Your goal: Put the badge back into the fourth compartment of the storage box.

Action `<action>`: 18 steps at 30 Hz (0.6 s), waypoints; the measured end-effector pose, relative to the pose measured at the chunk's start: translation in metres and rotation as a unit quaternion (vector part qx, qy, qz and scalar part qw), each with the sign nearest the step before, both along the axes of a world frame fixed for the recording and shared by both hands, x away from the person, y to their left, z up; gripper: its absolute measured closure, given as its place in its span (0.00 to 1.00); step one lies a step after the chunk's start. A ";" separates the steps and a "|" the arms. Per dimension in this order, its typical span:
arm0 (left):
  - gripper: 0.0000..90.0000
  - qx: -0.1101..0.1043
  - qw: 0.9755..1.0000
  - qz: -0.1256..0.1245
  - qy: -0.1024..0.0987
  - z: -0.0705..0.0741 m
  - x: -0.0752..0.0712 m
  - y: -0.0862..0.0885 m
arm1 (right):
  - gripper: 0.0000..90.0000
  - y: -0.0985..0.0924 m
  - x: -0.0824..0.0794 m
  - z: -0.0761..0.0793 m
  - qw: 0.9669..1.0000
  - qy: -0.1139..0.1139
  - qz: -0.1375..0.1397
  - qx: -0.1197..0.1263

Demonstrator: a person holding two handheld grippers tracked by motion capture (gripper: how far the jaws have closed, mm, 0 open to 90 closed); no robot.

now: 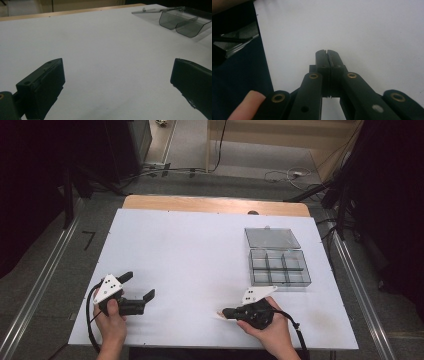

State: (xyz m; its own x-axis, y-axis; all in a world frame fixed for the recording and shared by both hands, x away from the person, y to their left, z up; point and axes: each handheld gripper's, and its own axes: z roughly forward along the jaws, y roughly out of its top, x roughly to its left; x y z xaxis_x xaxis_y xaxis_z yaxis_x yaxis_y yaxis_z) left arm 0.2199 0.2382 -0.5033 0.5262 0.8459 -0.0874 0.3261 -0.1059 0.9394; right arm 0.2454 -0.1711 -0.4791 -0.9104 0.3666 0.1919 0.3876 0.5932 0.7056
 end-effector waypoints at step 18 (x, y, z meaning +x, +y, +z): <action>0.00 0.002 1.000 -0.001 0.001 0.000 0.000 -0.001 | 0.97 -0.010 0.008 0.011 1.000 -0.011 -0.013 0.010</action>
